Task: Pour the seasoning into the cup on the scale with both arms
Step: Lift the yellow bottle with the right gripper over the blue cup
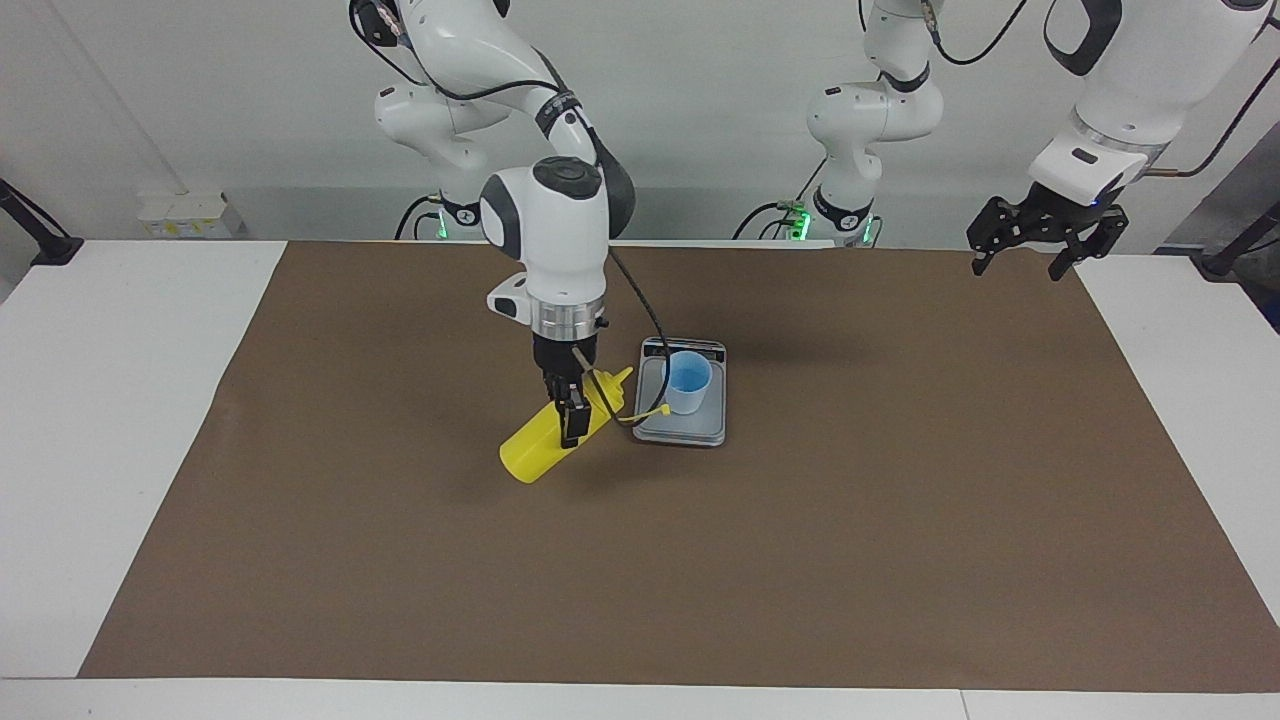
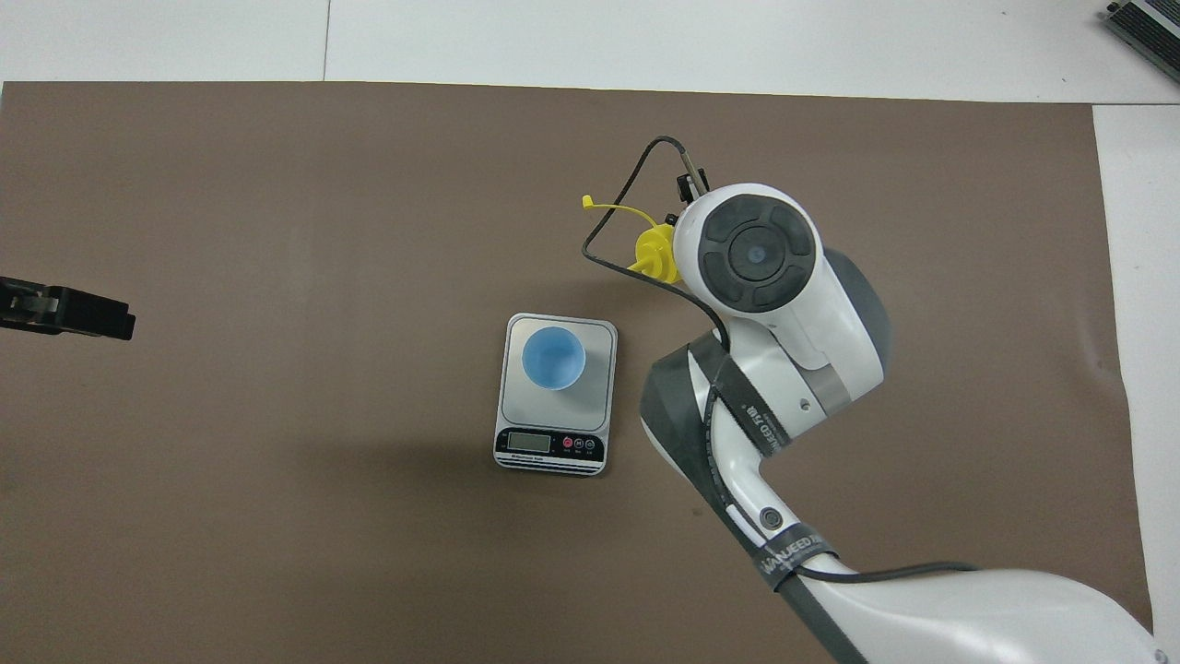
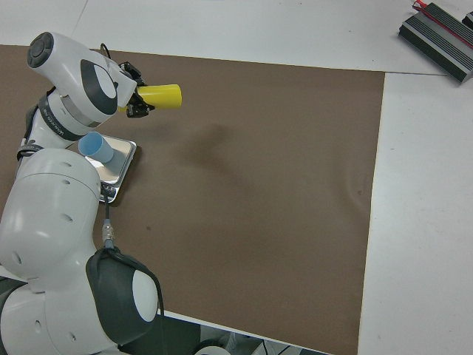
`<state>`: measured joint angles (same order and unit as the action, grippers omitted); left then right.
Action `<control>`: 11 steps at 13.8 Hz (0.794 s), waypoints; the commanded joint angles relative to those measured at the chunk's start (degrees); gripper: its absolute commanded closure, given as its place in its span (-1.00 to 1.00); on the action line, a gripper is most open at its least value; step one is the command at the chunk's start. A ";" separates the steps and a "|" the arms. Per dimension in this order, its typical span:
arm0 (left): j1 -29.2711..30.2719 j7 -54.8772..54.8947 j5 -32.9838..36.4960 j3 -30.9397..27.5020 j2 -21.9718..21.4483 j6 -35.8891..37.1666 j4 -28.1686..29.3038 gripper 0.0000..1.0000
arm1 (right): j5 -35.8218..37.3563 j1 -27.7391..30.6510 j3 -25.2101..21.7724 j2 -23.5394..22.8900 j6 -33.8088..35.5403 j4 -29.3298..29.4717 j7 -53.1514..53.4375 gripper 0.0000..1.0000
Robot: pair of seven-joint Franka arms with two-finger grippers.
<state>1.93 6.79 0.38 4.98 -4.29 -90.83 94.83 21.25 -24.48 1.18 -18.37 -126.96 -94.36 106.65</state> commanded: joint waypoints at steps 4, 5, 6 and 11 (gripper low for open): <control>0.09 0.33 -0.74 -0.23 -1.77 -0.66 1.93 -1.00 | 14.23 -3.29 -0.04 -0.70 -1.19 1.73 6.63 1.00; 0.09 0.33 -0.74 -0.23 -1.69 -0.66 1.93 -1.00 | 15.91 -4.42 -0.12 -0.70 -0.75 1.64 7.60 1.00; 0.09 0.33 -0.74 -0.23 -1.77 -0.66 1.93 -1.00 | 18.19 -5.74 -0.12 -1.14 -0.14 1.47 8.39 1.00; 0.09 0.33 -0.74 -0.23 -1.69 -0.66 1.93 -1.00 | 33.74 -12.50 -0.12 -4.65 6.88 1.64 17.88 1.00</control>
<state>1.93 6.79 0.38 4.98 -4.30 -90.83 94.84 50.04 -34.56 1.23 -21.68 -122.96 -93.62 120.99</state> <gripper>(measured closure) 0.000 0.436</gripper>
